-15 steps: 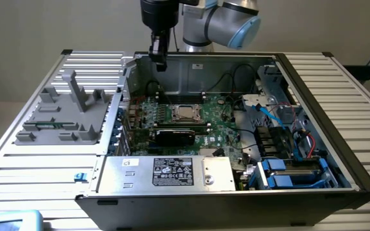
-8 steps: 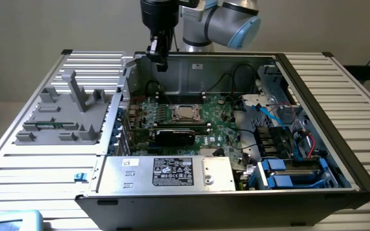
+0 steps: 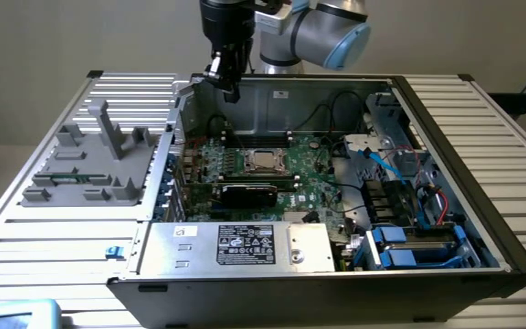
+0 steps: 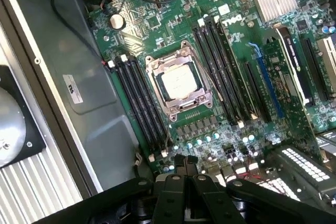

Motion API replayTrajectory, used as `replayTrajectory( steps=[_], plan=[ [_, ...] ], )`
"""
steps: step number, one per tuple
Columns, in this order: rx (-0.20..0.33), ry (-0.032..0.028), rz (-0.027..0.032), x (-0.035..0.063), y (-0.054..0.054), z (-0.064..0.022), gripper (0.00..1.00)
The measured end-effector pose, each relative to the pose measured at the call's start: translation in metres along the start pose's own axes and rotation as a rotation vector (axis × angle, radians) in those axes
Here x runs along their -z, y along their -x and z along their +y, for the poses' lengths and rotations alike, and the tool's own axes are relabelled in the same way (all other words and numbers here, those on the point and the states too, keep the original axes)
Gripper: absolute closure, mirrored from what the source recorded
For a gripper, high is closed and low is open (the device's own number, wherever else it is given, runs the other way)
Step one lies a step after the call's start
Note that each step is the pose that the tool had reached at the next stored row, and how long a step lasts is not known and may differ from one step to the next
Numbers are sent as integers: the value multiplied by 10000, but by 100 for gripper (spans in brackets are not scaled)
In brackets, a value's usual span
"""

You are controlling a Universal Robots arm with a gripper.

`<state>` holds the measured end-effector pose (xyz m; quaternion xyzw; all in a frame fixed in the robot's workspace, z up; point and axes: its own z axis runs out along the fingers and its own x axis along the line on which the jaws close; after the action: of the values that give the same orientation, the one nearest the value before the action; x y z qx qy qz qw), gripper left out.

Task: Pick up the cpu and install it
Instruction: 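Close the cpu cover, then install the first cpu locking lever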

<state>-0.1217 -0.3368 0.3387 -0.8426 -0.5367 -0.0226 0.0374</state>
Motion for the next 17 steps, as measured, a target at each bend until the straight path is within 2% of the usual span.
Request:
replayTrajectory(
  steps=[10,17],
  plan=[
    [-1614,126,61,-10,1,0,89],
    [-1650,129,64,-11,1,1,89]
  ],
)
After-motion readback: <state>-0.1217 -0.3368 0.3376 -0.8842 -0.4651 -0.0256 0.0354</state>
